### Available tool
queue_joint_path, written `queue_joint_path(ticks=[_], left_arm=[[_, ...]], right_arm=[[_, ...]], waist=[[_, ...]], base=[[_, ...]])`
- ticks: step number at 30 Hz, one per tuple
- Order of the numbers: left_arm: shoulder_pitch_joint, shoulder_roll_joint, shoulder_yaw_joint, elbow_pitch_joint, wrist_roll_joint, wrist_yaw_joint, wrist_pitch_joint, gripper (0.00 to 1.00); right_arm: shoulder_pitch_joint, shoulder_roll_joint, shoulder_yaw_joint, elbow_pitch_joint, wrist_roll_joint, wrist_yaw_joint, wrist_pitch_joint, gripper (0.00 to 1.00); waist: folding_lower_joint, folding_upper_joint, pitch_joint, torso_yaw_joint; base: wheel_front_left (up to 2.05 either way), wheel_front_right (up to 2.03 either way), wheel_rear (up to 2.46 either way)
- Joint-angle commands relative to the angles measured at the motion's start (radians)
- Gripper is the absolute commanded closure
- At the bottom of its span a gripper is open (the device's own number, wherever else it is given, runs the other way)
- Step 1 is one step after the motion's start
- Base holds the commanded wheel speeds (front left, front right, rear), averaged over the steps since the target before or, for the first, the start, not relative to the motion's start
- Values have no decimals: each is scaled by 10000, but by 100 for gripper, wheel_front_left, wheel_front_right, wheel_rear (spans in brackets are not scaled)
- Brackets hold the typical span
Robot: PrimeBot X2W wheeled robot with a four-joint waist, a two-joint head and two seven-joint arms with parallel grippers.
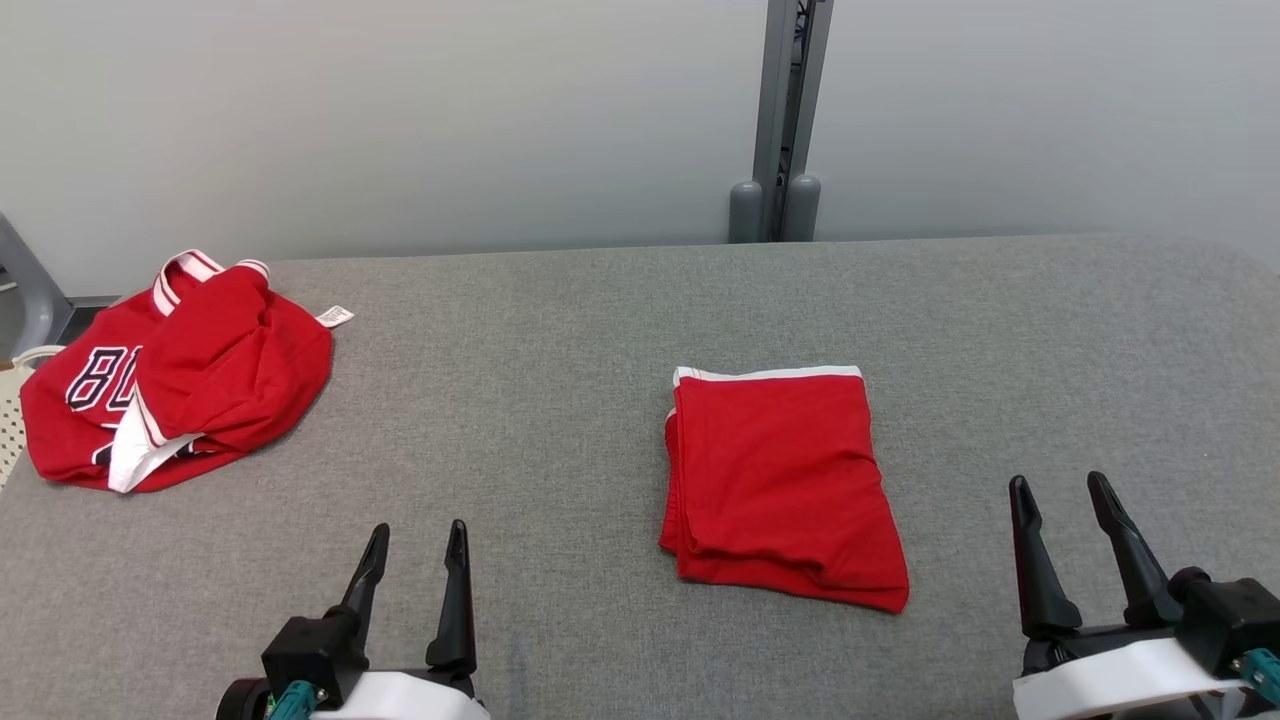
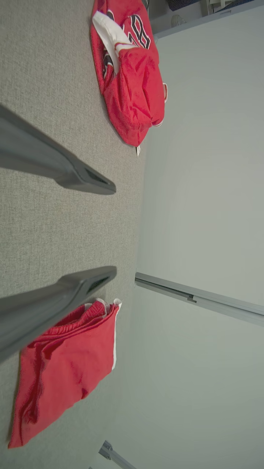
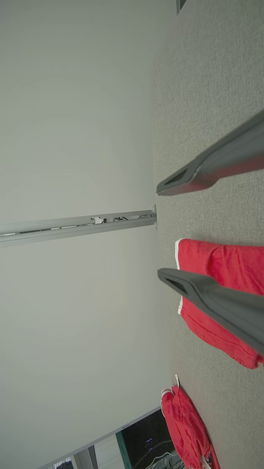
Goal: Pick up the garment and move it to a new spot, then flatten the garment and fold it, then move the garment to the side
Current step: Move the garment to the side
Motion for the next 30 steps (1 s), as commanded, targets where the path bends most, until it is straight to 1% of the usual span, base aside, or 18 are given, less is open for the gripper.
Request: queue_joint_path(ticks=[1,3,7,11,16,21,26,30], left_arm=[[1,29,2,4,33,-22,-21,0],[-20,26,-24,7,37,-32,-21,0],[-113,23,-97,3,19,-8,-21,0],[-271,21,-151,-29,-6,45,-21,0],[-480,19,-282,-73,-119,70,-21,0],[-731,21,-436,-63,-237,113,-20,0],[-984,20,-536,-62,-309,170,-20,0],[-1122,18,-550,-85,-346,208,-20,0]], right_arm=[[-52,-32,-11,26,-55,21,-47,0],[-103,-33,-68,108,-115,21,2,0],[-417,-84,17,275,-222,21,604,0],[-1096,-654,170,446,288,16,1665,0],[-2182,-1714,627,906,1286,16,3500,0],[-3144,-2702,1513,1643,2570,16,5101,0],[-3796,-3333,2547,2392,3937,16,6325,0],[-4214,-3656,3040,2907,4784,16,6843,0]], waist=[[0,0,3,4],[0,0,15,23],[0,0,102,100],[0,0,353,239],[0,0,736,493],[0,0,1128,856],[0,0,1490,1291],[0,0,1735,1573]], base=[[0,0,0],[0,0,0],[0,0,0],[0,0,0],[0,0,0],[0,0,0],[0,0,0],[0,0,0]])
